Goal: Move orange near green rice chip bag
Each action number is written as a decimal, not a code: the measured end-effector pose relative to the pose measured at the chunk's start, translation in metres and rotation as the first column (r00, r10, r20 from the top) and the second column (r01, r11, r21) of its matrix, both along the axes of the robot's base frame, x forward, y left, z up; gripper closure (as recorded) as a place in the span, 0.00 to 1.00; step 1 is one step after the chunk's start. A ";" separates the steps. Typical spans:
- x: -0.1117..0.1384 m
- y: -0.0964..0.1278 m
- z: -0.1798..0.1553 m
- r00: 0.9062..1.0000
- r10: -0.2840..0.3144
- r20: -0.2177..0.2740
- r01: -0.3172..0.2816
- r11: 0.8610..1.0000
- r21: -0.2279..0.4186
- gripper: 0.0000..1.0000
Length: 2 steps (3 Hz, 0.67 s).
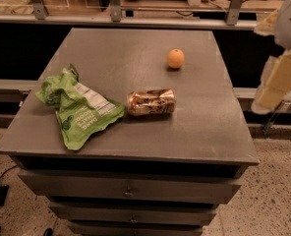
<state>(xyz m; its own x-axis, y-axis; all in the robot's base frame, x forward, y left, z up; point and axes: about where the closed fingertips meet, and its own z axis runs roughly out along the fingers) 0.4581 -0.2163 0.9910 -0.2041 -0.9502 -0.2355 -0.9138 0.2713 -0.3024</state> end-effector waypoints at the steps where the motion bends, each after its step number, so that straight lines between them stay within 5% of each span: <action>1: 0.060 -0.003 0.021 0.992 0.016 0.122 -0.023 0.998 0.060 0.00; 2: 0.113 -0.007 0.036 0.967 -0.034 0.252 -0.009 0.985 0.171 0.00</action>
Offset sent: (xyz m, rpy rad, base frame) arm 0.1983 -0.0250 0.0756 0.3662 -0.5492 -0.1085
